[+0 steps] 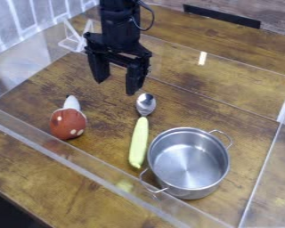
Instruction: Remove the mushroom from the silver pot and put it on the table
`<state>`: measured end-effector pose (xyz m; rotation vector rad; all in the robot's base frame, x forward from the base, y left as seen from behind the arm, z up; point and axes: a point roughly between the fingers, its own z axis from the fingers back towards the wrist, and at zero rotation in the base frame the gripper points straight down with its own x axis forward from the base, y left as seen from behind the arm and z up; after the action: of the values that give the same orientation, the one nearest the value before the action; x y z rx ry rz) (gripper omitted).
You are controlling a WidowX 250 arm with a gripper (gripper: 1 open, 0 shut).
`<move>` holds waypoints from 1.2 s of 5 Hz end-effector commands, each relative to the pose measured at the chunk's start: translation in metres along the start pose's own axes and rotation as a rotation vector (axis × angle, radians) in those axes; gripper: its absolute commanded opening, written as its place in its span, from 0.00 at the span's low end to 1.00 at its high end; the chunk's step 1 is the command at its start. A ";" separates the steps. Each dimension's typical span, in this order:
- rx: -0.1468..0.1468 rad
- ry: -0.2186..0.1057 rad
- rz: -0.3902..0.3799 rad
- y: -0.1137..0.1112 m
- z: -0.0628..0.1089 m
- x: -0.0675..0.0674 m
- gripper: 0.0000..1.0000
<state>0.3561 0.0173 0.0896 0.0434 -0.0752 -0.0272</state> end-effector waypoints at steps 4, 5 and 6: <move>0.027 -0.043 0.071 0.012 0.000 0.019 1.00; 0.029 -0.034 0.085 0.011 0.002 0.024 1.00; 0.030 -0.030 0.096 0.010 0.004 0.030 1.00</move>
<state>0.3813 0.0219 0.0753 0.0647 -0.0469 0.0606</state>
